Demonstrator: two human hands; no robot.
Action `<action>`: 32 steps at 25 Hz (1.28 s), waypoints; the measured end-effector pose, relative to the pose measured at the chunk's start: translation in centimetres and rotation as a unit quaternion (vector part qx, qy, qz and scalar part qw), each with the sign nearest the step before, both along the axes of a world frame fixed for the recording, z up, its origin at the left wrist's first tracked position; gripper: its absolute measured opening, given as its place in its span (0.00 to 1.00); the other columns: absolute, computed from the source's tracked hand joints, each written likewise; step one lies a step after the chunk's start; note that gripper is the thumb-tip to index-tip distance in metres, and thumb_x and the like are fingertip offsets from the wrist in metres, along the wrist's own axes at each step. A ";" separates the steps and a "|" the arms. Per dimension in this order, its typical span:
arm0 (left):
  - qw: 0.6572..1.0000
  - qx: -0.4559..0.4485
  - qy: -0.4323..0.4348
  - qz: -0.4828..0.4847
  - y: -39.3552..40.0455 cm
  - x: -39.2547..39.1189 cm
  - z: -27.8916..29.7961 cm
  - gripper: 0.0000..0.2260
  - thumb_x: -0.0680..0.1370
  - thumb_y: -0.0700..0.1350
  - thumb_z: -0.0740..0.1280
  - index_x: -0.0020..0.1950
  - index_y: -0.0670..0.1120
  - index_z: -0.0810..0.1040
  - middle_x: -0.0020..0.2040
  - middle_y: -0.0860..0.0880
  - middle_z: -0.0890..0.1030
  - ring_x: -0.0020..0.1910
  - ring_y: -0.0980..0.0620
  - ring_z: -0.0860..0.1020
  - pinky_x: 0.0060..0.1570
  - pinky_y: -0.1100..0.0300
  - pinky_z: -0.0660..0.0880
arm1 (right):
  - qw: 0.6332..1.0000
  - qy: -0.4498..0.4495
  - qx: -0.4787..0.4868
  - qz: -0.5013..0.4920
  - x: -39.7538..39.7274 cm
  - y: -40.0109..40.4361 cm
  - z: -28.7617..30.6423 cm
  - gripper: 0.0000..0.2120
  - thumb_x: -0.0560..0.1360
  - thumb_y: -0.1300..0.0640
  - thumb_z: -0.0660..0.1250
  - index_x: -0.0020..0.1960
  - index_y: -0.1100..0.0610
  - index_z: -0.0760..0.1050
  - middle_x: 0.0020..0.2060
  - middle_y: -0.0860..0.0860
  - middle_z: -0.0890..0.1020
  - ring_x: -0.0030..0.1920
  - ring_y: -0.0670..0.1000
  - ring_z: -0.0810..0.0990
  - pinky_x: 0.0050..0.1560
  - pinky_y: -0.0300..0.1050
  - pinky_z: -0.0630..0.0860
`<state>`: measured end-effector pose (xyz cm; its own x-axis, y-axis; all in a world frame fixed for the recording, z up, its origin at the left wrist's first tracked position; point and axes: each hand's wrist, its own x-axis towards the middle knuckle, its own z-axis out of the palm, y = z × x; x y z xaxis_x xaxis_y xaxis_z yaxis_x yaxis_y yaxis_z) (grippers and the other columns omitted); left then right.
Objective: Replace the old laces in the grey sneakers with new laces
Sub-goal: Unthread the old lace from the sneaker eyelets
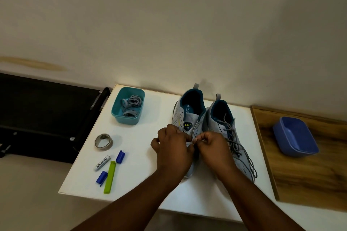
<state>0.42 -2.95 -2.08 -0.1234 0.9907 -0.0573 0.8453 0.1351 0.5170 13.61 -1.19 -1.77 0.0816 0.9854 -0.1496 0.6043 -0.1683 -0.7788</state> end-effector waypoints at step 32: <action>0.975 0.181 0.015 -0.131 2.0 -3.2 3.0 0.10 0.80 0.56 0.64 0.57 0.61 0.82 0.73 0.57 0.71 0.78 0.48 0.58 0.75 0.42 0.51 | 0.989 -0.007 0.140 0.055 0.7 -1.0 3.5 0.05 0.79 0.55 0.71 0.50 0.45 0.81 0.46 0.40 0.83 0.49 0.37 0.80 0.47 0.28 0.75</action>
<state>-2.75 -1.00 0.92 0.1400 0.9428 0.3024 0.8421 -0.2741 0.4644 14.29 -2.16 1.77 -0.0278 0.9909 0.1316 0.6181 0.1205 -0.7768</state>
